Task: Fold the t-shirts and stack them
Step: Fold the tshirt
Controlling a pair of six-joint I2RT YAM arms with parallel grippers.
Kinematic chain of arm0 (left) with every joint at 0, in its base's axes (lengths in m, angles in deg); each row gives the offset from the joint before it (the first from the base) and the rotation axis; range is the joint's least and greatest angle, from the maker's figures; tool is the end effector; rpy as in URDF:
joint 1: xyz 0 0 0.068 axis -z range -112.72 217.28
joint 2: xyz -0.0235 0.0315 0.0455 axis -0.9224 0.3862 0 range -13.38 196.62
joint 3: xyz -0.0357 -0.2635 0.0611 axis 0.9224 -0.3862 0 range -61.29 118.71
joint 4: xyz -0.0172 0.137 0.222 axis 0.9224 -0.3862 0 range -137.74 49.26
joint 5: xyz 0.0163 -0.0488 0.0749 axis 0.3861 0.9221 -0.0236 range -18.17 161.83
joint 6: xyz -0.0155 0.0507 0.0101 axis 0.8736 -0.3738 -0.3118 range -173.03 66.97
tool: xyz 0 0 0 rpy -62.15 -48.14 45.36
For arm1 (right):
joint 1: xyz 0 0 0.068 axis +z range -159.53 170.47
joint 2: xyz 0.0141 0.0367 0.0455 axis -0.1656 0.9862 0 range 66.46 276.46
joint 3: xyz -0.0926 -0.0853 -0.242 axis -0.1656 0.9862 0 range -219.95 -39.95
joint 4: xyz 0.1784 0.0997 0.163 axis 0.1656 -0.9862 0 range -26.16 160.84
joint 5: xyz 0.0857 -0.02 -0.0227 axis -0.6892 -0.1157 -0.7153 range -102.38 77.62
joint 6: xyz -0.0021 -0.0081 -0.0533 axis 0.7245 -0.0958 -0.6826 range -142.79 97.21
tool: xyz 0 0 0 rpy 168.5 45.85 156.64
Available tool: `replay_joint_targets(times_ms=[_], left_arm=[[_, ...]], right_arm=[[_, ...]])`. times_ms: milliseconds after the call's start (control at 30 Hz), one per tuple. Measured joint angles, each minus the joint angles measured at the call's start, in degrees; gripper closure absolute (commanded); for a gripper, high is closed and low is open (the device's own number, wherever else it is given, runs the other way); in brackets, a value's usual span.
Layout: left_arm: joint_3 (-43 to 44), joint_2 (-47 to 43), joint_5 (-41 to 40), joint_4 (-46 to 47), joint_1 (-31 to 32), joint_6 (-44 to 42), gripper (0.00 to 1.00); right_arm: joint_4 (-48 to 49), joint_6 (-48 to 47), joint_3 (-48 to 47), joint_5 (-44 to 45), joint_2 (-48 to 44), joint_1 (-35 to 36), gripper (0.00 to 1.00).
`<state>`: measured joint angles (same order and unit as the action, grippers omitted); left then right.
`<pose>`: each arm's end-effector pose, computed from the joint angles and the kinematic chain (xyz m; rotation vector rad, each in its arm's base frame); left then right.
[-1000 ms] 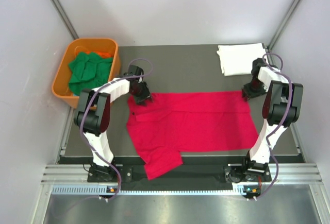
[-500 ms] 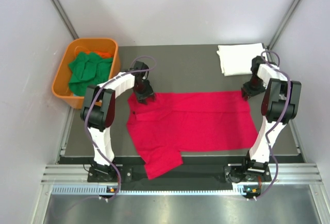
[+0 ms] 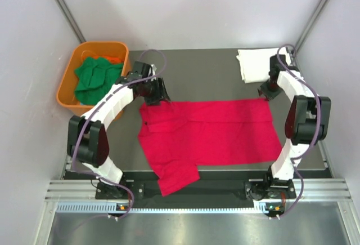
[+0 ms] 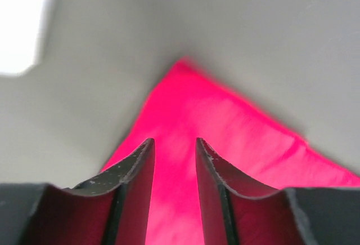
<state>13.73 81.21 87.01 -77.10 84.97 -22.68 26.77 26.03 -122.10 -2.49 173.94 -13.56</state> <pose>0.3332 -0.1161 0.2613 -0.1834 2.6256 -0.6482 0.3833 -0.0332 0.2126 1.2599 2.4386 -0.0296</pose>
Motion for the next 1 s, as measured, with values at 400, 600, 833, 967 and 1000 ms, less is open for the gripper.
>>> replay_joint_targets(times_ms=[400,600,833,967,1000], left_arm=[[-11.13,-6.16,9.81,3.15,-8.59,-3.1,0.46],[-16.15,-9.77,9.33,3.19,-6.84,-6.64,0.49],[-14.6,-8.26,3.72,3.3,5.73,-11.5,0.45],[-13.07,-5.29,-0.04,2.62,6.03,-9.86,0.49],[-13.35,-5.18,0.0,2.51,4.52,-9.16,0.5]], right_arm=[[19.28,-8.48,12.15,-15.26,-22.56,23.61,0.53],[29.16,-8.0,21.0,-22.34,-22.77,32.46,0.55],[36.81,-6.69,27.21,-24.72,-24.15,33.88,0.55],[38.4,-4.9,27.17,-25.07,-23.87,34.62,0.55],[38.36,-3.98,26.64,-24.81,-23.17,35.43,0.55]])
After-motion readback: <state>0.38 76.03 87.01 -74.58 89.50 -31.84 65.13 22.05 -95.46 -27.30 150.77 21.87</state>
